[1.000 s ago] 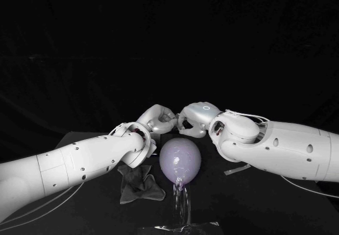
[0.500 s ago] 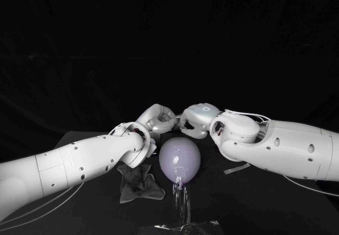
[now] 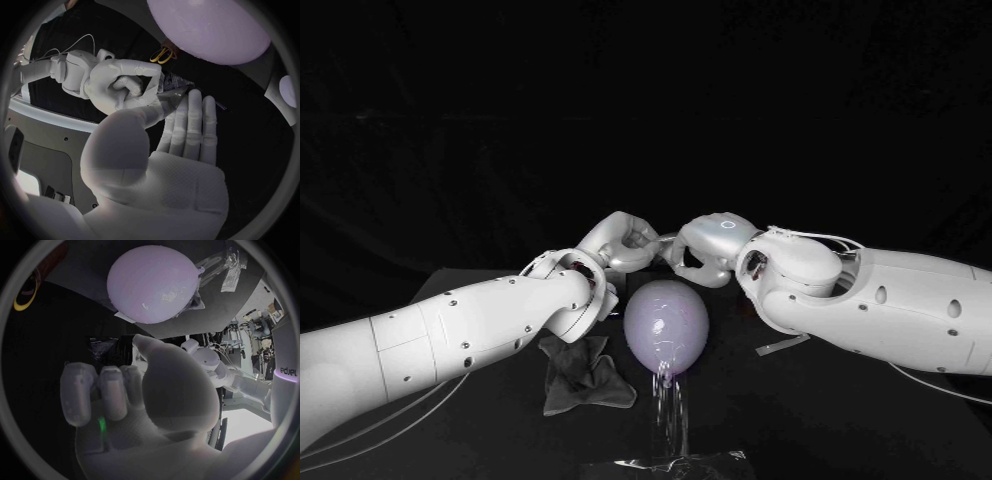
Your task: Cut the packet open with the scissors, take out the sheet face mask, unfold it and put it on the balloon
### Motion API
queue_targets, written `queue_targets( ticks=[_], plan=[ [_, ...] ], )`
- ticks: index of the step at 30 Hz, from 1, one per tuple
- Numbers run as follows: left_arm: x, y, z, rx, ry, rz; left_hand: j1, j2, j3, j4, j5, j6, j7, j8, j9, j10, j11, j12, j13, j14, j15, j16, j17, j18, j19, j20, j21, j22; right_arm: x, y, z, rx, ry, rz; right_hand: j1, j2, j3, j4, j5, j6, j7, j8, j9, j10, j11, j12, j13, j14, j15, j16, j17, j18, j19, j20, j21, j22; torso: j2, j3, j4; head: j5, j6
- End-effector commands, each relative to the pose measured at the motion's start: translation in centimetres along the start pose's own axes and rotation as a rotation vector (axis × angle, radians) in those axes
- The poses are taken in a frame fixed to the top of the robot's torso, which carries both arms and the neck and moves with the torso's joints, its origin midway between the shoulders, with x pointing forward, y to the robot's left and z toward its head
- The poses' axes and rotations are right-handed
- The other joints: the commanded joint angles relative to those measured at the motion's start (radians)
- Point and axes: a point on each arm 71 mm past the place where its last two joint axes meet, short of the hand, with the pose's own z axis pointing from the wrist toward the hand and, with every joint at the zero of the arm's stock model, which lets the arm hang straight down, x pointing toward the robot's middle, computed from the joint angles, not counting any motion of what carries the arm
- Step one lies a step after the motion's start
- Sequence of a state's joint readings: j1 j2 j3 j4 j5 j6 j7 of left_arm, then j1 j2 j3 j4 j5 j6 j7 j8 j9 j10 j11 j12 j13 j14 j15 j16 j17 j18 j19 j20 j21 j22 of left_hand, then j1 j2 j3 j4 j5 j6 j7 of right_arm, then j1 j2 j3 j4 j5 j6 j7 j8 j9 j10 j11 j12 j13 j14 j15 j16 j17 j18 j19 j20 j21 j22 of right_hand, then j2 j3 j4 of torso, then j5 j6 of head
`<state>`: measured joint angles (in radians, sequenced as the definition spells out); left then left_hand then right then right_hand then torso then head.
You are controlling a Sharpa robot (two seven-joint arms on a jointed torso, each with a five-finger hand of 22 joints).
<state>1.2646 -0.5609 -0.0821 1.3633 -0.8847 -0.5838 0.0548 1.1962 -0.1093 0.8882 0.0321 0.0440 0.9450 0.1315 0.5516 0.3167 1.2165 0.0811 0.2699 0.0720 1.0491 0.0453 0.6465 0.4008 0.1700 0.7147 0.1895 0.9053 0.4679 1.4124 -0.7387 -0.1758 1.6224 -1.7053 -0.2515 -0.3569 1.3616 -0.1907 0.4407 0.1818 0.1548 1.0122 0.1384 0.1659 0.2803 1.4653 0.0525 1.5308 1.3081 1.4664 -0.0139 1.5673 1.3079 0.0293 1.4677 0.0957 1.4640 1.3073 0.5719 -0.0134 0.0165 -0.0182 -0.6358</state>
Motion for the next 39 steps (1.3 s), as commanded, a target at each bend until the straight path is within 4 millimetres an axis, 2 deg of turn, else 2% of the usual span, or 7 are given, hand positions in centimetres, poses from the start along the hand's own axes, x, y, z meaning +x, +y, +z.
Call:
queue_targets(
  ticks=[1, 12, 17, 21, 23, 33, 39],
  plan=[
    [-0.6, -0.2, 0.1, 0.026, -0.022, 0.009, 0.006, 0.013, -0.002, 0.005, 0.004, 0.007, 0.002, 0.011, 0.047, 0.004, 0.0, 0.001, 0.0, 0.001, -0.006, -0.003, 0.001, 0.008, -0.007, -0.001, 0.005, 0.001, 0.1, -0.5, -0.4, 0.025, -0.004, -0.012, 0.017, 0.01, 0.021, -0.006, 0.01, 0.031, -0.009, 0.016, 0.006, 0.093, -0.003, 0.011, 0.243, 0.104, 0.004, 0.003, 0.263, -0.003, 0.036, 0.005, 0.006, 0.223, 0.0, -0.0003, 0.0003, -0.001, 0.0],
    [-0.6, -0.1, 0.2, 0.028, -0.025, 0.012, 0.007, 0.014, -0.003, 0.005, 0.004, 0.007, 0.002, 0.011, 0.047, 0.003, 0.0, 0.0, 0.0, 0.0, -0.006, -0.003, 0.001, 0.008, -0.008, -0.001, 0.006, 0.001, -0.1, -0.7, -1.3, 0.021, 0.01, -0.017, 0.062, 0.072, 0.137, -0.086, 0.026, 0.1, -0.037, 0.076, 0.046, 0.096, -0.03, 0.017, 0.247, 0.104, -0.021, 0.003, 0.263, -0.004, 0.041, -0.019, 0.012, 0.228, 0.0, -0.0004, 0.0002, -0.002, 0.0],
    [-0.6, -0.1, 0.2, 0.03, -0.023, 0.013, 0.007, 0.014, -0.003, 0.005, 0.004, 0.007, 0.002, 0.011, 0.047, 0.003, 0.0, 0.0, 0.0, 0.0, -0.006, -0.003, 0.001, 0.008, -0.008, -0.001, 0.006, 0.001, -0.3, -0.9, -1.3, 0.029, -0.005, -0.016, 0.028, 0.068, 0.184, -0.109, 0.011, 0.095, -0.041, 0.097, 0.07, 0.095, -0.034, 0.014, 0.246, 0.104, -0.024, 0.003, 0.263, -0.004, 0.041, -0.023, 0.011, 0.229, 0.001, -0.0001, 0.0004, -0.004, 0.001],
    [-0.5, -0.2, 0.2, 0.035, -0.019, 0.012, 0.007, 0.014, -0.003, 0.005, 0.004, 0.007, 0.002, 0.011, 0.047, 0.003, 0.0, 0.0, 0.0, 0.0, -0.006, -0.003, 0.001, 0.008, -0.008, -0.001, 0.006, 0.001, -0.6, -0.9, -1.2, 0.027, -0.063, 0.004, 0.015, 0.066, 0.191, -0.112, 0.0, 0.084, -0.039, 0.098, 0.075, 0.095, -0.032, 0.013, 0.245, 0.104, -0.023, 0.003, 0.263, -0.005, 0.041, -0.023, 0.012, 0.23, 0.001, -0.0005, -0.0002, -0.006, 0.002],
    [-0.5, -0.3, 0.2, 0.037, -0.016, 0.011, 0.007, 0.014, -0.003, 0.005, 0.004, 0.006, 0.002, 0.011, 0.047, 0.003, 0.0, 0.0, 0.0, 0.0, -0.006, -0.003, 0.001, 0.008, -0.008, -0.001, 0.006, 0.001, -0.9, -0.9, -1.0, 0.02, -0.102, 0.02, -0.015, 0.064, 0.189, -0.109, -0.073, 0.04, -0.028, 0.081, 0.079, 0.095, -0.023, 0.012, 0.245, 0.104, -0.016, 0.003, 0.263, -0.006, 0.045, -0.018, 0.016, 0.232, 0.001, -0.0003, 0.0005, -0.008, 0.002],
    [-0.1, -0.6, 0.2, 0.045, 0.0, 0.007, 0.007, 0.014, -0.003, 0.005, 0.004, 0.006, 0.002, 0.011, 0.047, 0.003, 0.0, 0.0, 0.0, 0.0, -0.005, -0.003, 0.001, 0.008, -0.009, 0.0, 0.006, 0.001, -1.5, -0.1, -0.2, -0.005, -0.192, 0.07, -0.045, 0.077, 0.194, -0.094, -0.096, 0.012, -0.016, 0.063, 0.079, 0.094, -0.012, 0.011, 0.245, 0.104, -0.008, 0.003, 0.263, -0.006, 0.045, -0.011, 0.015, 0.232, 0.001, -0.0009, 0.0019, -0.011, 0.004],
    [-0.1, -0.6, 0.2, 0.044, 0.003, 0.007, 0.007, 0.014, -0.003, 0.005, 0.004, 0.006, 0.002, 0.011, 0.047, 0.003, 0.0, 0.0, 0.0, 0.0, -0.005, -0.003, 0.001, 0.008, -0.009, 0.0, 0.006, 0.001, -1.4, 0.0, 0.0, 0.008, -0.174, 0.09, -0.112, 0.064, 0.172, -0.048, -0.096, 0.012, -0.016, 0.057, 0.081, 0.097, -0.01, 0.017, 0.248, 0.104, -0.004, 0.003, 0.263, -0.007, 0.048, -0.007, 0.019, 0.234, 0.0, -0.0007, 0.0012, -0.01, 0.004]
  ],
)
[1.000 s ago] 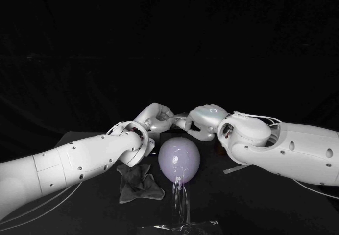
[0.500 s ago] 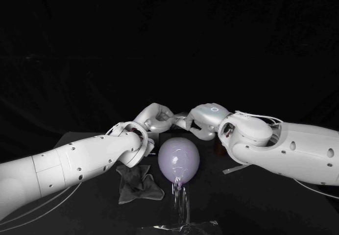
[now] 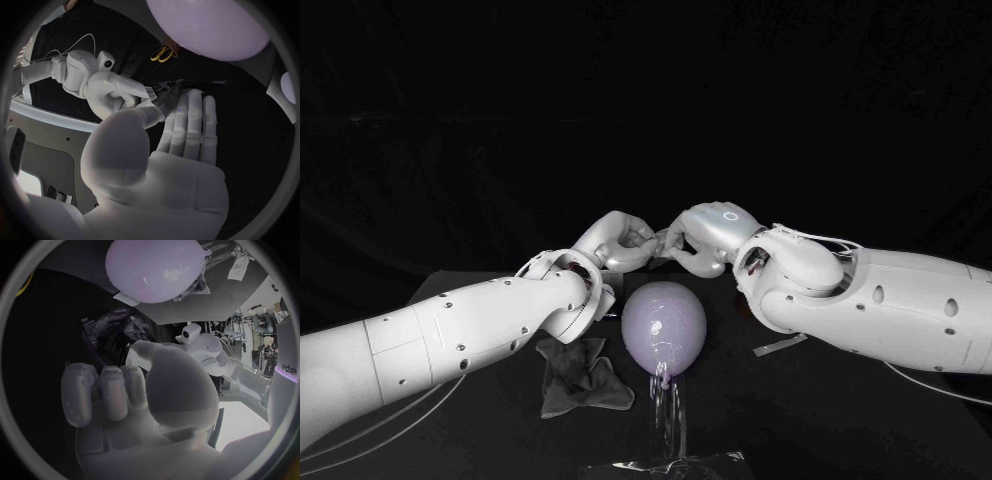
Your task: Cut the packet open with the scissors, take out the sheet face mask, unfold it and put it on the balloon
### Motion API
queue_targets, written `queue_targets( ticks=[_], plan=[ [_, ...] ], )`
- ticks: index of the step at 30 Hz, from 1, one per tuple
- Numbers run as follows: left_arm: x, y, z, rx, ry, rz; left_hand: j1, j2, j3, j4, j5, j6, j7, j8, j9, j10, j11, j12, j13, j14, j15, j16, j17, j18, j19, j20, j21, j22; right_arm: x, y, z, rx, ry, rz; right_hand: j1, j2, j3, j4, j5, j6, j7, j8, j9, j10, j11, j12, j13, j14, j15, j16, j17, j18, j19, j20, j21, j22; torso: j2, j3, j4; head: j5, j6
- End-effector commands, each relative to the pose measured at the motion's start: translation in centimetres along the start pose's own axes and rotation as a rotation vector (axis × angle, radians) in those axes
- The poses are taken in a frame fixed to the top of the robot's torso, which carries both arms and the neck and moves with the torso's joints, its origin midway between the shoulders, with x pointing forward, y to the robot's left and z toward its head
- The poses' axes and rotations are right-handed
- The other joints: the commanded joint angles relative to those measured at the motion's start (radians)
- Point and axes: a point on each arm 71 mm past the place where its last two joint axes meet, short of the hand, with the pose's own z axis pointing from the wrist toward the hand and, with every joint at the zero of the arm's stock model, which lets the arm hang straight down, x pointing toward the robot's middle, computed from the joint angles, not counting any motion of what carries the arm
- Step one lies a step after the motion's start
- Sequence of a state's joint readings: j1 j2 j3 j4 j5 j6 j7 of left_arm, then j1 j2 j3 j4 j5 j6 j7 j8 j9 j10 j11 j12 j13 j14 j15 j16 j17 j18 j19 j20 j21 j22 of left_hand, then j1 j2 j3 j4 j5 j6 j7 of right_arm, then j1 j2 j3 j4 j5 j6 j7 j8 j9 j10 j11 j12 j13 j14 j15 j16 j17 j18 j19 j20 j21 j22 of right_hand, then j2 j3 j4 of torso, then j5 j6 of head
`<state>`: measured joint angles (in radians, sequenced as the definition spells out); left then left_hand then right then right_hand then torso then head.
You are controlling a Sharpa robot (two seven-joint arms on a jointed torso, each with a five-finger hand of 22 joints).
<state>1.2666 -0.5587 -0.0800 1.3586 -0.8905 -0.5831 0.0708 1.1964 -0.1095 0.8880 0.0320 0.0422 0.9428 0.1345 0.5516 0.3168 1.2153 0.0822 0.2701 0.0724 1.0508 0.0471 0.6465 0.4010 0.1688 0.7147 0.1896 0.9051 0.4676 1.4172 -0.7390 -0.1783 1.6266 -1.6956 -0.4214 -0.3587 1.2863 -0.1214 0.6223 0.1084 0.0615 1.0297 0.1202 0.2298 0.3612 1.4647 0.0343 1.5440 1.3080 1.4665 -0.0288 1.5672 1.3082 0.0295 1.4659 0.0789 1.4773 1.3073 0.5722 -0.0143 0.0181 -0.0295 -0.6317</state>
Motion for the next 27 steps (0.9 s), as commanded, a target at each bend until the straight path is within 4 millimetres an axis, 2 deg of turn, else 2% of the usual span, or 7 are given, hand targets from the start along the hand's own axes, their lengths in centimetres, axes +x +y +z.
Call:
queue_targets(
  ticks=[1, 4, 8, 10, 15, 19, 27],
  plan=[
    [0.1, -0.4, 0.1, 0.024, 0.006, 0.001, 0.007, 0.014, -0.003, 0.005, 0.006, 0.008, -0.001, 0.011, 0.047, 0.004, -0.001, -0.001, 0.0, -0.002, -0.007, -0.003, 0.001, 0.009, -0.009, 0.0, 0.006, 0.002, 0.0, -0.1, 0.1, 0.014, -0.01, 0.023, -0.056, -0.01, -0.015, 0.04, -0.002, -0.006, 0.003, -0.009, -0.001, 0.097, 0.008, 0.003, 0.248, 0.104, 0.011, 0.004, 0.263, -0.007, 0.049, 0.01, 0.004, 0.233, -0.001, 0.0001, -0.0004, 0.001, 0.0],
    [0.1, -0.4, 0.1, 0.024, 0.006, 0.001, 0.007, 0.014, -0.003, 0.005, 0.006, 0.008, -0.001, 0.011, 0.047, 0.004, -0.001, -0.001, 0.0, -0.002, -0.007, -0.003, 0.001, 0.009, -0.009, 0.0, 0.006, 0.002, 0.1, -0.3, 0.2, 0.028, 0.003, 0.019, -0.099, -0.016, -0.022, 0.075, 0.005, -0.005, 0.001, -0.015, -0.002, 0.096, 0.007, 0.001, 0.247, 0.104, 0.01, 0.004, 0.263, -0.006, 0.047, 0.011, 0.001, 0.232, -0.001, 0.0005, -0.0006, 0.001, 0.0],
    [0.1, -0.4, 0.1, 0.025, 0.007, 0.001, 0.007, 0.014, -0.003, 0.005, 0.006, 0.008, -0.001, 0.011, 0.047, 0.004, -0.001, -0.001, 0.0, -0.002, -0.007, -0.003, 0.001, 0.009, -0.009, 0.0, 0.006, 0.002, 0.2, -0.5, 0.4, 0.053, 0.016, -0.001, -0.107, -0.023, -0.022, 0.081, 0.005, -0.007, 0.001, -0.019, -0.003, 0.094, 0.007, -0.004, 0.244, 0.104, 0.01, 0.004, 0.263, -0.005, 0.045, 0.011, -0.004, 0.231, 0.0, 0.0006, -0.0012, 0.001, 0.0],
    [0.1, -0.4, 0.1, 0.025, 0.007, 0.001, 0.007, 0.014, -0.003, 0.005, 0.006, 0.008, -0.001, 0.011, 0.047, 0.004, -0.001, -0.001, 0.0, -0.002, -0.007, -0.003, 0.001, 0.009, -0.009, 0.0, 0.006, 0.002, 0.3, -0.6, 0.5, 0.061, 0.022, -0.019, -0.101, -0.034, -0.02, 0.074, -0.002, -0.011, 0.002, -0.024, -0.004, 0.093, 0.007, -0.006, 0.243, 0.104, 0.009, 0.004, 0.263, -0.005, 0.044, 0.011, -0.005, 0.23, 0.0, 0.0006, -0.0013, 0.001, 0.0],
    [0.1, -0.5, 0.1, 0.028, 0.008, 0.0, 0.007, 0.014, -0.003, 0.005, 0.006, 0.008, -0.001, 0.011, 0.047, 0.004, -0.001, -0.001, 0.0, -0.002, -0.007, -0.003, 0.001, 0.009, -0.009, 0.0, 0.006, 0.002, 0.6, -0.7, 0.8, 0.074, 0.053, -0.077, -0.014, -0.096, -0.022, -0.015, -0.01, -0.043, 0.018, -0.051, -0.013, 0.084, 0.02, -0.03, 0.23, 0.104, 0.017, 0.004, 0.263, -0.001, 0.033, 0.015, -0.024, 0.225, 0.0, 0.0005, -0.0006, -0.001, 0.0],
    [0.2, -0.6, 0.1, 0.03, 0.008, 0.0, 0.007, 0.014, -0.003, 0.005, 0.006, 0.008, -0.001, 0.011, 0.047, 0.004, -0.001, -0.001, 0.0, -0.002, -0.007, -0.003, 0.001, 0.009, -0.009, 0.0, 0.006, 0.002, 0.8, -0.9, 0.8, 0.08, 0.085, -0.114, -0.006, -0.127, -0.052, -0.028, -0.013, -0.08, 0.03, -0.077, -0.024, 0.073, 0.031, -0.053, 0.217, 0.104, 0.028, 0.004, 0.263, 0.002, 0.024, 0.023, -0.037, 0.221, 0.0, 0.0001, -0.0011, -0.001, -0.001],
    [0.1, -0.6, 0.0, 0.034, 0.006, -0.001, 0.007, 0.014, -0.003, 0.005, 0.006, 0.008, -0.001, 0.011, 0.047, 0.004, -0.001, -0.001, 0.0, -0.002, -0.007, -0.003, 0.001, 0.009, -0.009, 0.0, 0.006, 0.002, 1.0, -0.9, 0.8, 0.083, 0.106, -0.14, 0.005, -0.136, -0.095, -0.027, -0.013, -0.108, 0.036, -0.101, -0.035, 0.065, 0.037, -0.067, 0.209, 0.104, 0.035, 0.004, 0.263, 0.003, 0.021, 0.031, -0.041, 0.22, 0.0, 0.0011, -0.0008, -0.001, 0.0]
  ],
)
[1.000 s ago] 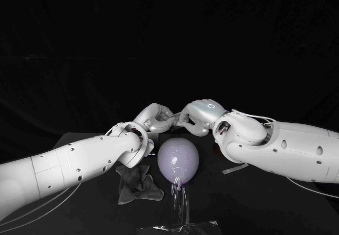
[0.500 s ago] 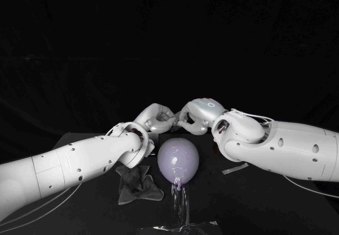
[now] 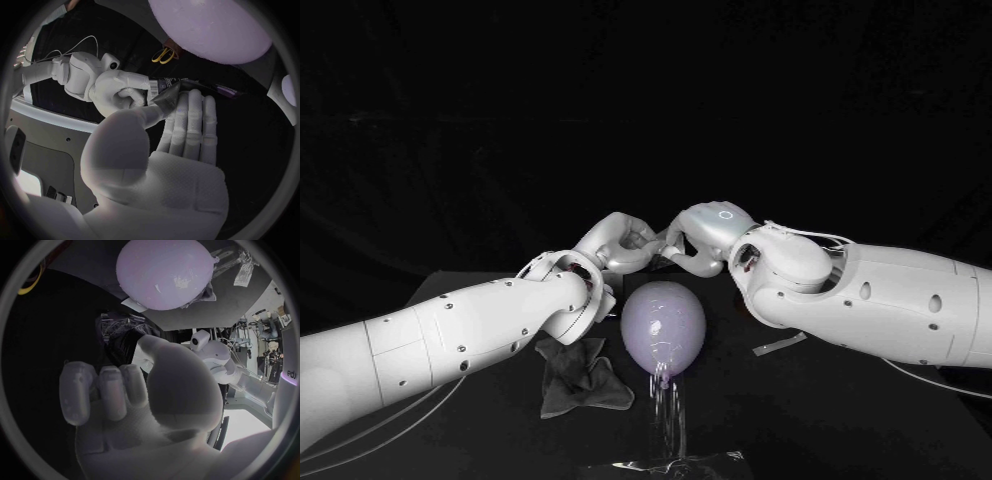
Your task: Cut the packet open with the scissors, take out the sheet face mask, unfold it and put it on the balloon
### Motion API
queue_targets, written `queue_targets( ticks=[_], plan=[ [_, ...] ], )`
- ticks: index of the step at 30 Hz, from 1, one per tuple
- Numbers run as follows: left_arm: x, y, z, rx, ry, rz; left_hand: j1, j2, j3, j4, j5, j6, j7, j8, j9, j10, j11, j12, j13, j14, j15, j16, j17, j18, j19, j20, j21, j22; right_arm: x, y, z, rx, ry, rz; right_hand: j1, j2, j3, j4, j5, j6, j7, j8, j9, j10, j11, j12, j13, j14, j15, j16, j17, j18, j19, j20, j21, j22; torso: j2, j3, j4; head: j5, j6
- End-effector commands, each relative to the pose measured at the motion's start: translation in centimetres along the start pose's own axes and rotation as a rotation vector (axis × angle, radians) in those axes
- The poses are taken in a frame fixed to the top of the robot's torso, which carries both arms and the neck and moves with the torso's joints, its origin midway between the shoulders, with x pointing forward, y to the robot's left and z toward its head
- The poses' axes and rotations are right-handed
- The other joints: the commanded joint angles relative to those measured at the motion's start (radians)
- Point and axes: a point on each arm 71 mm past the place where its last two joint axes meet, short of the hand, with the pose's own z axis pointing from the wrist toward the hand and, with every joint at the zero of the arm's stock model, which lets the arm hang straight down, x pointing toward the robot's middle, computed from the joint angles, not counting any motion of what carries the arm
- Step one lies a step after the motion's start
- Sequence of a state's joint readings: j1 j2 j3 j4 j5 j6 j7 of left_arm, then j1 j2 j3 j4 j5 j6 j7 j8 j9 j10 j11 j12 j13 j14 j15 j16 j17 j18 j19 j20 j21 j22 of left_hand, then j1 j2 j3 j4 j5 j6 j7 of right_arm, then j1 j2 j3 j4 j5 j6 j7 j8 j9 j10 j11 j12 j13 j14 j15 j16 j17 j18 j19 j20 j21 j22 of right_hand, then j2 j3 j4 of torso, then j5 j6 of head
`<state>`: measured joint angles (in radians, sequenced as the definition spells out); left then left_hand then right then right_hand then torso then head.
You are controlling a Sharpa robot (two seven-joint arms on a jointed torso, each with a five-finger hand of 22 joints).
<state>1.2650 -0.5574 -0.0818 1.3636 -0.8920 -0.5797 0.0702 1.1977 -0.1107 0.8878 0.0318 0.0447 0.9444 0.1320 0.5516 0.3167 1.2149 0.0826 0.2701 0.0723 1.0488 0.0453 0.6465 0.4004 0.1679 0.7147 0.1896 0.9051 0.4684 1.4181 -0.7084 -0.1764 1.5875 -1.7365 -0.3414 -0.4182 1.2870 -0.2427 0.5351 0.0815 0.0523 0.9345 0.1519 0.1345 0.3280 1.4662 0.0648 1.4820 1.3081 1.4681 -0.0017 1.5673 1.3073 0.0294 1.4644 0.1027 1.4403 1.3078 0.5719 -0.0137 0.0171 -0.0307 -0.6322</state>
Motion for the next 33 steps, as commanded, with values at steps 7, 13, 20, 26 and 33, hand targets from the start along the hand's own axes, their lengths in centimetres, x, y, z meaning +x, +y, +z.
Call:
queue_targets(
  ticks=[7, 13, 20, 26, 33],
  plan=[
    [-0.13, -0.69, 0.02, 0.04, -0.01, -0.003, 0.006, 0.015, -0.003, 0.006, 0.003, 0.007, 0.002, 0.011, 0.047, 0.004, -0.002, -0.001, 0.0, 0.0, -0.005, -0.003, 0.001, 0.01, -0.009, 0.0, 0.006, 0.001, 0.74, -0.59, -0.01, 0.035, 0.081, -0.084, 0.009, -0.017, -0.051, 0.008, -0.004, -0.034, 0.004, -0.022, -0.011, 0.06, 0.007, -0.012, 0.205, 0.103, 0.009, 0.003, 0.264, 0.005, 0.019, 0.011, -0.01, 0.217, 0.0, 0.0, -0.0002, -0.001, 0.001],
    [-0.33, -0.66, -0.01, 0.037, -0.036, -0.054, 0.006, 0.019, -0.007, 0.015, 0.003, 0.002, 0.002, 0.011, 0.05, 0.0, 0.0, -0.007, -0.001, -0.008, -0.002, -0.008, 0.001, 0.005, -0.03, 0.006, -0.004, -0.003, 0.93, -0.53, -0.01, 0.033, 0.108, -0.091, 0.026, -0.006, -0.099, 0.02, -0.004, -0.035, 0.002, -0.028, -0.016, 0.057, 0.006, -0.015, 0.204, 0.103, 0.009, 0.003, 0.264, 0.006, 0.015, 0.012, -0.016, 0.216, 0.0, 0.0001, 0.0004, -0.002, 0.001],
    [-0.6, -0.32, 0.0, 0.011, -0.058, -0.126, 0.011, 0.025, -0.021, 0.03, 0.003, -0.005, 0.002, 0.016, 0.058, -0.006, 0.003, -0.016, -0.001, -0.017, 0.001, -0.016, 0.001, -0.002, -0.063, 0.023, -0.035, -0.02, 1.01, -0.53, -0.08, 0.031, 0.12, -0.094, 0.043, 0.008, -0.11, 0.024, -0.004, -0.009, -0.007, -0.018, -0.014, 0.061, -0.001, -0.008, 0.208, 0.103, 0.004, 0.003, 0.264, 0.005, 0.018, 0.009, -0.012, 0.217, 0.0, -0.0003, 0.0001, -0.003, 0.001],
    [-0.82, -0.09, -0.03, -0.003, -0.074, -0.163, 0.019, 0.027, -0.027, 0.033, 0.003, -0.004, 0.0, 0.023, 0.066, -0.006, 0.002, -0.02, -0.001, -0.017, 0.001, -0.019, 0.0, -0.001, -0.071, 0.03, -0.048, -0.028, 1.13, -0.41, -0.33, 0.026, 0.145, -0.081, 0.03, 0.012, -0.13, 0.045, -0.004, 0.012, -0.011, -0.011, -0.013, 0.062, -0.004, -0.006, 0.209, 0.103, 0.0, 0.003, 0.264, 0.006, 0.017, 0.006, -0.014, 0.217, 0.0, -0.0002, 0.0, -0.003, -0.001],
    [-0.73, -0.11, -0.23, -0.002, -0.047, -0.184, 0.026, 0.028, -0.027, 0.03, 0.004, -0.004, 0.0, 0.027, 0.072, -0.005, 0.001, -0.022, -0.001, -0.016, 0.0, -0.02, 0.0, 0.001, -0.071, 0.032, -0.051, -0.03, 1.29, 0.07, -0.81, 0.013, 0.184, -0.044, 0.023, 0.03, -0.141, 0.069, -0.003, 0.035, -0.012, -0.004, -0.013, 0.064, -0.006, -0.001, 0.211, 0.103, -0.001, 0.003, 0.264, 0.005, 0.019, 0.004, -0.012, 0.218, 0.0, -0.0002, -0.0007, -0.004, -0.004]
  ],
)
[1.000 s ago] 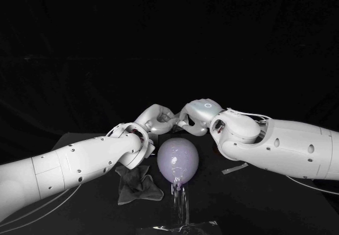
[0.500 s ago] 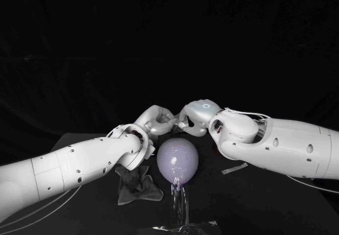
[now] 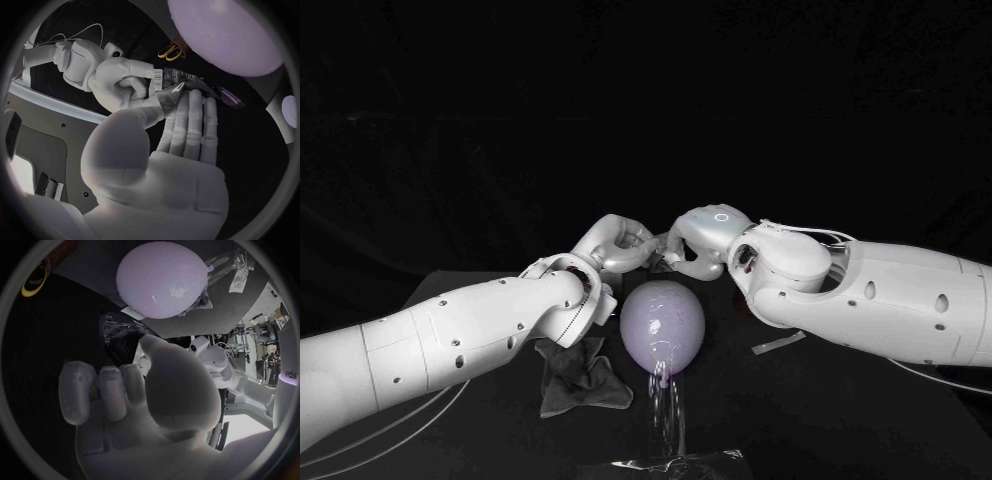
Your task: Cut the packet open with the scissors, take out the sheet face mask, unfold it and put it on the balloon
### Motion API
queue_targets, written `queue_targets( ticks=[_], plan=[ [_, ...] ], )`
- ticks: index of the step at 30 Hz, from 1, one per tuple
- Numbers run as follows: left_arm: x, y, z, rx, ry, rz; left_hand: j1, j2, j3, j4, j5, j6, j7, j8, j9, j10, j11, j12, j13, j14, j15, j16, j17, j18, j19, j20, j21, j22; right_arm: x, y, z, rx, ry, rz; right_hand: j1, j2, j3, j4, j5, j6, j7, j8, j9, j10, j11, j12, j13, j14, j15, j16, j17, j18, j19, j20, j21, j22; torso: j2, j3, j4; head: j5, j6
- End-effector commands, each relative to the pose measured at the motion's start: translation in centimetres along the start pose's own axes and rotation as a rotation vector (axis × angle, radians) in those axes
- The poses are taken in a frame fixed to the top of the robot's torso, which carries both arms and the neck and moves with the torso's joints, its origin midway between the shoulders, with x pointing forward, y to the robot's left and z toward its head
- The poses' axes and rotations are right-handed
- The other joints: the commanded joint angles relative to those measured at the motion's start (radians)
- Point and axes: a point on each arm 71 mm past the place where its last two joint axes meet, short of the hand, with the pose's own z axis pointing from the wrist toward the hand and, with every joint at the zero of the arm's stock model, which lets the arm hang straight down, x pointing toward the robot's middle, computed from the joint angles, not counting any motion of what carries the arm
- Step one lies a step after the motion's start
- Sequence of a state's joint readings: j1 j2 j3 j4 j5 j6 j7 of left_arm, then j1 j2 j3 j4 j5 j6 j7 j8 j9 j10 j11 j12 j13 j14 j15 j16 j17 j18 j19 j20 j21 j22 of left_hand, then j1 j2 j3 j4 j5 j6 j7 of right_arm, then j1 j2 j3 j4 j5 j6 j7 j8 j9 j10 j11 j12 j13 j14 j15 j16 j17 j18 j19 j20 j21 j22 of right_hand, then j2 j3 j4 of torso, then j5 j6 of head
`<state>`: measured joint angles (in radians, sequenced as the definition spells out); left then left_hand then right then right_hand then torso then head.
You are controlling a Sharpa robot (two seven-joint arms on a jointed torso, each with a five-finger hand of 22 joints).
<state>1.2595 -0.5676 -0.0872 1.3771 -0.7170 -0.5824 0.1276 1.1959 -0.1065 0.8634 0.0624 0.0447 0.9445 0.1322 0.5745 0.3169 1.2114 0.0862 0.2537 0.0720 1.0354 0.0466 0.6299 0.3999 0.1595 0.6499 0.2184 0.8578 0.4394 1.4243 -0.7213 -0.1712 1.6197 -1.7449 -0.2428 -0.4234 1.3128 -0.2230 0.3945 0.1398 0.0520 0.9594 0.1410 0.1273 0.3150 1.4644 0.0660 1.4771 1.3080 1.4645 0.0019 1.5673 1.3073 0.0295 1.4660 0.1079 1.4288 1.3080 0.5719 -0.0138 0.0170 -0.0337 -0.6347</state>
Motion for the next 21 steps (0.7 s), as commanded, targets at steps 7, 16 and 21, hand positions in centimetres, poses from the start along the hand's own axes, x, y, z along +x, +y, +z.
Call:
queue_targets(
  ticks=[7, 16, 21],
  plan=[
    [-0.28, -1.16, -0.08, 0.054, 0.009, -0.044, 0.029, 0.023, -0.003, -0.001, 0.003, -0.004, -0.001, 0.005, 0.072, -0.001, -0.002, -0.006, -0.001, -0.003, -0.001, -0.004, 0.001, 0.01, -0.006, 0.003, -0.004, -0.001, 1.49, -0.21, -0.43, 0.02, 0.13, 0.003, 0.031, 0.064, 0.039, 0.018, 0.006, 0.071, -0.007, 0.028, 0.004, 0.072, -0.012, 0.015, 0.218, 0.106, -0.008, 0.003, 0.264, 0.003, 0.024, -0.003, 0.009, 0.221, 0.0, 0.0001, 0.0007, -0.002, -0.003],
    [-0.16, -1.24, -0.18, 0.056, 0.021, -0.044, 0.031, 0.022, -0.003, -0.002, 0.003, -0.004, -0.001, 0.006, 0.074, -0.001, -0.002, -0.006, -0.001, -0.002, -0.001, -0.004, 0.001, 0.011, -0.005, 0.004, -0.003, -0.001, 1.74, 0.24, -0.53, -0.007, 0.17, -0.019, 0.058, 0.152, 0.118, 0.013, -0.003, 0.154, -0.043, 0.079, 0.023, 0.08, -0.042, 0.031, 0.227, 0.106, -0.031, 0.003, 0.264, 0.0, 0.031, -0.021, 0.021, 0.224, 0.0, 0.0006, -0.0002, -0.003, -0.006],
    [-0.23, -1.18, -0.18, 0.056, 0.021, -0.041, 0.032, 0.022, -0.003, -0.003, 0.003, -0.004, -0.001, 0.007, 0.076, 0.0, -0.003, -0.007, -0.001, -0.001, -0.002, -0.005, 0.001, 0.012, -0.004, 0.004, -0.003, -0.001, 1.72, 0.45, -0.64, -0.022, 0.171, -0.038, 0.036, 0.175, 0.144, 0.026, -0.003, 0.181, -0.062, 0.116, 0.048, 0.088, -0.059, 0.047, 0.236, 0.106, -0.046, 0.003, 0.264, -0.002, 0.036, -0.034, 0.028, 0.226, 0.0, 0.0003, -0.0001, -0.006, -0.008]
  ],
)
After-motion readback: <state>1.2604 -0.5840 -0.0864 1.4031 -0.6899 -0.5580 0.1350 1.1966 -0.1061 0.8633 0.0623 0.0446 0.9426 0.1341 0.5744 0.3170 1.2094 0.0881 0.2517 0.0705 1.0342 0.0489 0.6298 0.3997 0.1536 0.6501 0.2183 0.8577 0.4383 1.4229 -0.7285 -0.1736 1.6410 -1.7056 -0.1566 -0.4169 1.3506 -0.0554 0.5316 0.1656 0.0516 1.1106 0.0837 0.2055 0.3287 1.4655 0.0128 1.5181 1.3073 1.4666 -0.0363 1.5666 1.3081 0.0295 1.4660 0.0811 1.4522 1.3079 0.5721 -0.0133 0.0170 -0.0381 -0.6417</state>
